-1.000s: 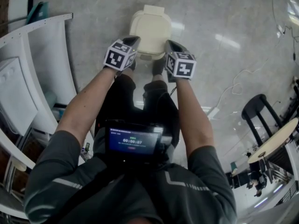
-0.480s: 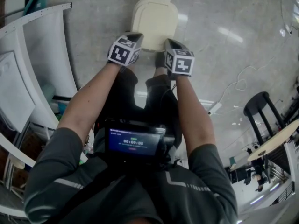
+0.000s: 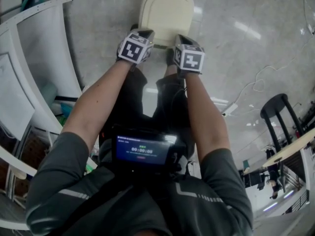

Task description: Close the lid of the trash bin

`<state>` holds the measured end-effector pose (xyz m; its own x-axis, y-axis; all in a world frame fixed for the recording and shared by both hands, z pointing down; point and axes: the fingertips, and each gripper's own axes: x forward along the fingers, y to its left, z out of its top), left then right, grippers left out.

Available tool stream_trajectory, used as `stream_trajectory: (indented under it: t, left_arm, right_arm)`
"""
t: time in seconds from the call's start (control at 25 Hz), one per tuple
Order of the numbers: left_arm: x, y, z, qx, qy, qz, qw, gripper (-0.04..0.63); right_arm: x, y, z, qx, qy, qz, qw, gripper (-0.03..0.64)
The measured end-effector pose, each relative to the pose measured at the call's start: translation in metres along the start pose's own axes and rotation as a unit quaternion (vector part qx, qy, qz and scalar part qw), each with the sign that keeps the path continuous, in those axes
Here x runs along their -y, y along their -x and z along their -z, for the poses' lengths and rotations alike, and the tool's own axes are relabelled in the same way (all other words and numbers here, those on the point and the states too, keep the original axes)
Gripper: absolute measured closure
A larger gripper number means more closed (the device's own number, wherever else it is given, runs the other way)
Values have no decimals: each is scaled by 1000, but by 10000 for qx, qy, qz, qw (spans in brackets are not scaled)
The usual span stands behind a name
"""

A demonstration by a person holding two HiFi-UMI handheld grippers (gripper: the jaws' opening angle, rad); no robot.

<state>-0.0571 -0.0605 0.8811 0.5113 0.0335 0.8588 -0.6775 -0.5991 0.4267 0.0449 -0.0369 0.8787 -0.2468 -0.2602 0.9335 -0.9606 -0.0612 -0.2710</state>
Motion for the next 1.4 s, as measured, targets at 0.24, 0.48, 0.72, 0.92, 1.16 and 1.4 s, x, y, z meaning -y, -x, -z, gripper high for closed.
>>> stream_trajectory:
  t: [0.24,0.48,0.72,0.92,1.16,1.4]
  left_arm:
    - [-8,-12,10,8,147,-41,9999,598]
    - [-6,-21,8,42,106,99,9999,598]
    - [-9,-23,12,-103,22,10,9999,598]
    - [-16,-22,18,-133,55,-117,9998,598]
    - [-9,-19,10,2,146,-18,9999,598]
    - [-12,-6,1,93,161,-157,9997,598]
  right_arm:
    - [2,-14,7,-66,-2,61,10000,606]
    - [6,-23,8,-33,13,73,10000,604]
    - [5,-23,9,12,41,161,9999,604]
    - [5,-22,10,-45,43,209,9998,604]
    - [9,-18,6,85,-317,179,9993,606]
    - [-4,-3,-11,281,-18,-89,9996,606]
